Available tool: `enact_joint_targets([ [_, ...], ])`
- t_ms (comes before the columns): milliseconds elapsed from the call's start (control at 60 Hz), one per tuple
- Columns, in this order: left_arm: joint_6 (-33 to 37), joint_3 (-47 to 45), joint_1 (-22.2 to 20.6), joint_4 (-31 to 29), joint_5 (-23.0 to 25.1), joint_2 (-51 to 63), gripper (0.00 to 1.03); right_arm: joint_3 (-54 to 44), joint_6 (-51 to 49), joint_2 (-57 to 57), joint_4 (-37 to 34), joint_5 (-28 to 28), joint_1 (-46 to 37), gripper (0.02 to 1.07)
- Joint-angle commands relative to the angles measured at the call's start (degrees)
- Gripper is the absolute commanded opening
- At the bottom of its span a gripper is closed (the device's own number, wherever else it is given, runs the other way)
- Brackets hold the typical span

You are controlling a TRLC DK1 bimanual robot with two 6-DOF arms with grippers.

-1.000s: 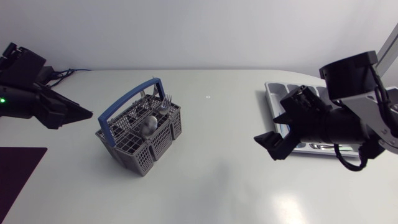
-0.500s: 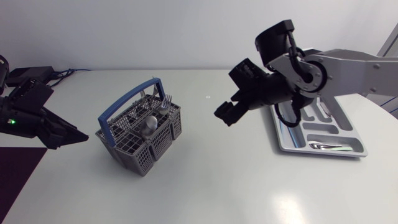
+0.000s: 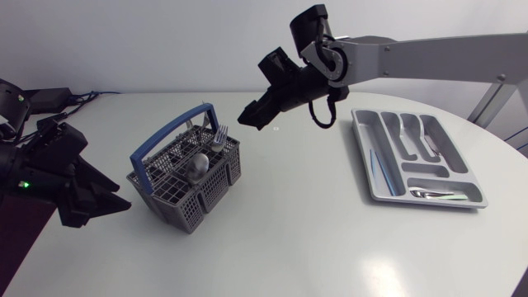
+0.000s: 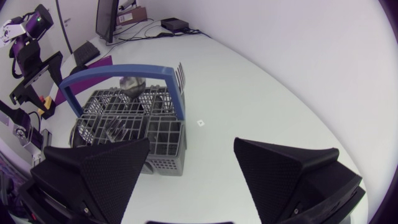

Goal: Unload the cutlery basket into the drawer organizer.

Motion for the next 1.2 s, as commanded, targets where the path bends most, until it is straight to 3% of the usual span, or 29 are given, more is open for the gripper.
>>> enact_joint_targets([
  [0, 1.99, -1.78, -0.76, -0.6, 0.78, -0.9, 0.89, 5.05, -3.3, 4.42, -3.06, -2.59, 0.57, 1.0],
  [183, 2.79, -2.75, -0.94, -0.6, 0.78, -1.26, 0.89, 14.28, -9.81, 10.75, -8.25, -7.16, 1.36, 0.99],
  [600, 2.87, -4.33, -1.73, 0.72, 0.78, -1.52, 0.89, 35.37, -13.23, 25.08, -14.84, -4.96, 5.06, 0.95],
  [717, 2.87, -3.8, -1.64, 1.16, 0.78, -1.26, 0.89, 37.92, -12.97, 27.1, -14.93, -3.82, 5.32, 0.76],
  [817, 2.7, -3.54, -1.47, 2.12, 0.78, -0.73, 0.89, 37.39, -12.62, 27.01, -15.1, -2.24, 5.32, 0.32],
  [833, 2.61, -3.54, -1.55, 2.21, 0.78, -0.64, 0.89, 37.04, -12.79, 26.83, -15.02, -2.24, 5.32, 0.29],
  [1100, 1.47, -3.54, -3.31, 3.44, 0.78, 0.15, 0.89, 30.1, -12.97, 22.35, -14.31, -1.01, 4.88, 0.26],
  [1183, 1.12, -3.45, -3.75, 3.62, 0.78, 0.15, 0.89, 23.51, -12.79, 17.96, -12.56, 0.31, 4.53, 0.26],
])
